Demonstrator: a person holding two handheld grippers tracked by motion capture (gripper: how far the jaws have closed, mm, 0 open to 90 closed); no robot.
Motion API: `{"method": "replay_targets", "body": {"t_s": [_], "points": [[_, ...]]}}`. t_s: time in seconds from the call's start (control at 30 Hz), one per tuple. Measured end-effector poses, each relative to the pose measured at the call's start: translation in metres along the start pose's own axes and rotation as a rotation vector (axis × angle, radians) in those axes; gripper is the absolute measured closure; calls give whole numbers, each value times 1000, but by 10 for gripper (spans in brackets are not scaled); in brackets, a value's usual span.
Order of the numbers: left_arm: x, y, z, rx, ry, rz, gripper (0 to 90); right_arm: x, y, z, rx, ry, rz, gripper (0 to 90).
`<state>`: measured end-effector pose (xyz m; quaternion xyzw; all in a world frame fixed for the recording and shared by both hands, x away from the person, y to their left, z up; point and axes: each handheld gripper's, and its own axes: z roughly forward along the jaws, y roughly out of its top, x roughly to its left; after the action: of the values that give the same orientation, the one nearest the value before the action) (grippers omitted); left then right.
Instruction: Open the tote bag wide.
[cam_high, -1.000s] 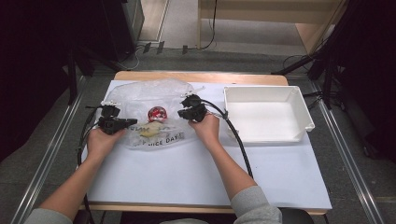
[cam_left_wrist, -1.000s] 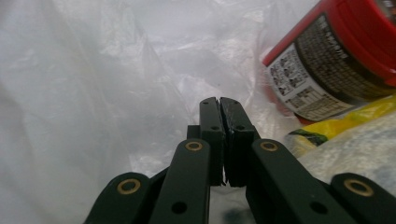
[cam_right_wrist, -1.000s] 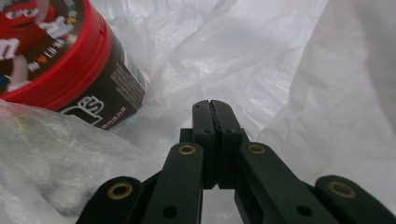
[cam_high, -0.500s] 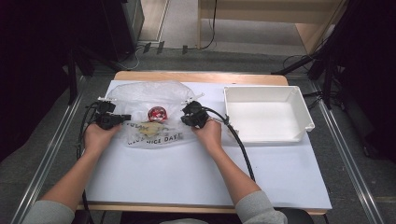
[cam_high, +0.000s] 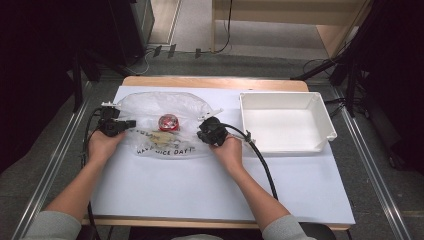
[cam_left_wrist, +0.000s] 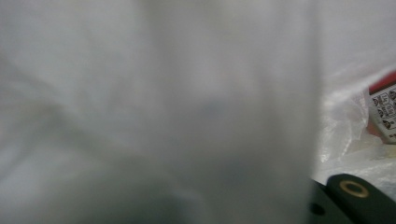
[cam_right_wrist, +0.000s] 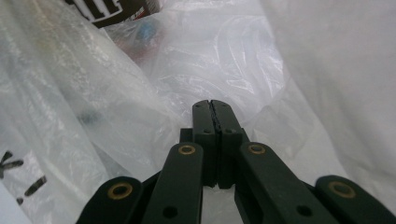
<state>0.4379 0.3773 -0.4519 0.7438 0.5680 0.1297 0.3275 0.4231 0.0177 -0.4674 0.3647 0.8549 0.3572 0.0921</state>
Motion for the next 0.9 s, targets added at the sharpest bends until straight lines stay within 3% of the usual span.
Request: {"method": "replay_targets", "body": {"t_s": [0.13,0.23,0.7,0.9], "points": [[2,2,0,9,4,-6,900,3,-5,-6,12,-3,-17,900],[5,8,-1,49,33,5,900,4,-9,-9,10,-3,-29,900],[18,9,0,3,50,-54,900,7,-30,-27,11,-4,-51,900],[22,16,-1,47,81,-43,900,7,-36,-32,7,-9,-57,900]]}}
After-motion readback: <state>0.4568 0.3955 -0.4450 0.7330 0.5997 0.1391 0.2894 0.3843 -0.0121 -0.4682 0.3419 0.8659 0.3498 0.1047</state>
